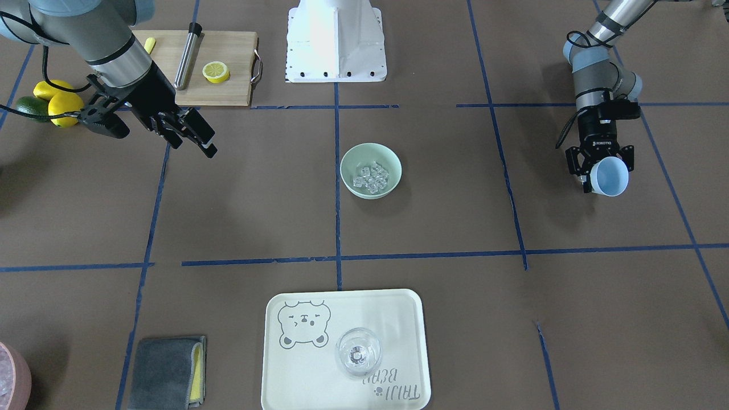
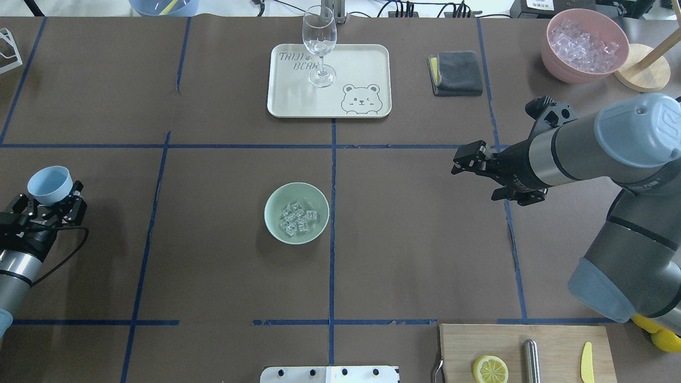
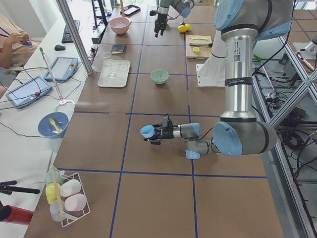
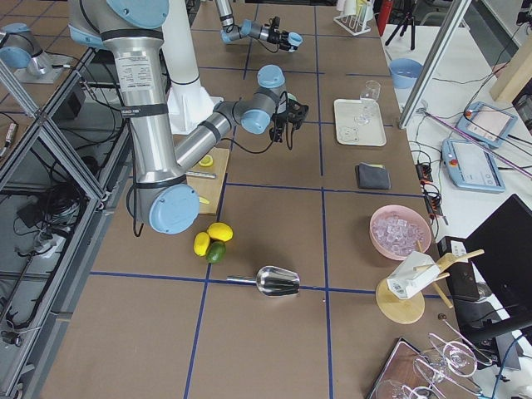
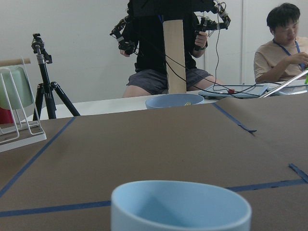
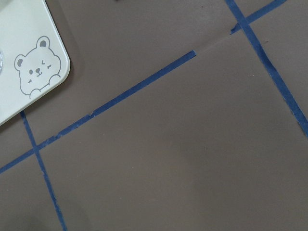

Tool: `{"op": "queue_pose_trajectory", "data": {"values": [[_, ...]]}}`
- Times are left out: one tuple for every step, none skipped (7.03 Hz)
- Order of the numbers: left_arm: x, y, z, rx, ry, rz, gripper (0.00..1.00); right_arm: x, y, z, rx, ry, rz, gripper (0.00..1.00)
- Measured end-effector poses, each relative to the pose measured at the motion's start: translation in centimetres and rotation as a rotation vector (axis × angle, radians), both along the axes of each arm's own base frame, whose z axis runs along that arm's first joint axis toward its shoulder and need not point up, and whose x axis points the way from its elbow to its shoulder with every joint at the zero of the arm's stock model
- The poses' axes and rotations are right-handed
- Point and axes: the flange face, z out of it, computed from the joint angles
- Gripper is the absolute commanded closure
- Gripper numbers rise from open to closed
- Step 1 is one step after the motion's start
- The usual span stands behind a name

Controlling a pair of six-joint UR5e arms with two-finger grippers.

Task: Pour ice into bowl

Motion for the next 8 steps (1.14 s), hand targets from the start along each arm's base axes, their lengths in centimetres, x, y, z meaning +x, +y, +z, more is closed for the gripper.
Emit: {"op": "queue_pose_trajectory", "data": {"values": [[-0.6,0.2,0.4,0.0,0.0,0.002,0.02,0.1,0.0,-0.2,0.002,-0.003,0.001,0.0],[-0.9,0.5,0.5,0.001,0.007,0.004,0.01,0.2,0.1,-0.4,0.005,-0.006,0.002,0.0],[-0.9,0.7,0.5,0.001,0.015,0.009,0.01,0.2,0.1,-0.5,0.007,-0.009,0.002,0.0],[-0.8,0.9,0.6,0.0,0.024,0.019,0.01,0.3,0.2,-0.6,0.008,-0.01,0.002,0.0],[-0.6,1.1,0.6,-0.003,0.032,0.035,0.0,0.3,0.2,-0.6,0.008,-0.01,0.002,0.0],[-1.0,1.4,1.0,-0.009,0.029,0.05,0.0,0.3,0.2,-0.6,0.008,-0.01,0.002,0.0],[-2.0,2.0,1.9,-0.02,0.012,0.072,0.0,0.3,0.2,-0.6,0.007,-0.009,0.002,0.0],[-3.7,2.9,2.8,-0.036,-0.003,0.115,0.0,0.3,0.2,-0.6,0.007,-0.009,0.002,0.0]]}}
